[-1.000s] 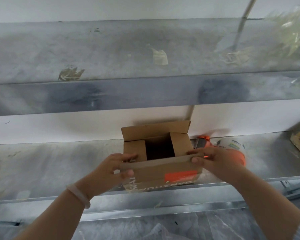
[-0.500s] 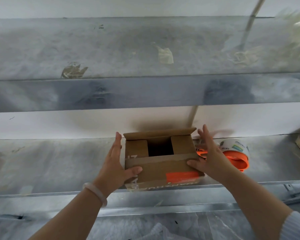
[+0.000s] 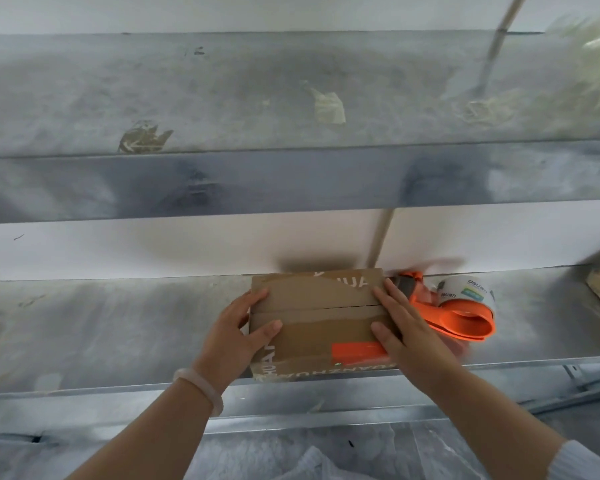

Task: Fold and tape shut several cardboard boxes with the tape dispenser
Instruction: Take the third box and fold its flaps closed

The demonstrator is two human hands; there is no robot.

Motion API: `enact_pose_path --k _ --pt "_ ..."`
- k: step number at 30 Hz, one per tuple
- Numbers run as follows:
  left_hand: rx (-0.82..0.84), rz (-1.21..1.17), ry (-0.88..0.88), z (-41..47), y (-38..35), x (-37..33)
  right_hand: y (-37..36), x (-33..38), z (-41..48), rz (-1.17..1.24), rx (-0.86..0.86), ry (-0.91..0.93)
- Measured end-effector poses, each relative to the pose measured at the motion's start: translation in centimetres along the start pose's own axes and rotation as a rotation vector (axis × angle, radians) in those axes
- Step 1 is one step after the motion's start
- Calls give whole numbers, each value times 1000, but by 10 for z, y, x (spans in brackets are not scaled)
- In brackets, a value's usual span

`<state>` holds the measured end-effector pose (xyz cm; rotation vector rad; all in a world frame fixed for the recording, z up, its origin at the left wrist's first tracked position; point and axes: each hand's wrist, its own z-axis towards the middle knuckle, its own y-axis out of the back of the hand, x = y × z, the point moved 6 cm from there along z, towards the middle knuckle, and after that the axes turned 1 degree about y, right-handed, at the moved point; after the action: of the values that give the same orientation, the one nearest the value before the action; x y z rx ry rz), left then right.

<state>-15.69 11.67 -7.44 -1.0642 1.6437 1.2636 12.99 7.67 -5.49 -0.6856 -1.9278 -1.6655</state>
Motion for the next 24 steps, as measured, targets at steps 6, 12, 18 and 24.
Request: enact_pose_path --k 6,12,18,24 --pt "-21 -39 59 0 -1 -2 -4 6 2 18 -120 -73" --pt "-44 8 60 -2 -16 -2 0 2 -11 7 -221 -70" --pt "-166 23 61 -4 -32 -14 7 1 -16 -210 -139 -66" --pt "-216 123 77 2 -33 -9 23 -5 -16 -320 -23 41"
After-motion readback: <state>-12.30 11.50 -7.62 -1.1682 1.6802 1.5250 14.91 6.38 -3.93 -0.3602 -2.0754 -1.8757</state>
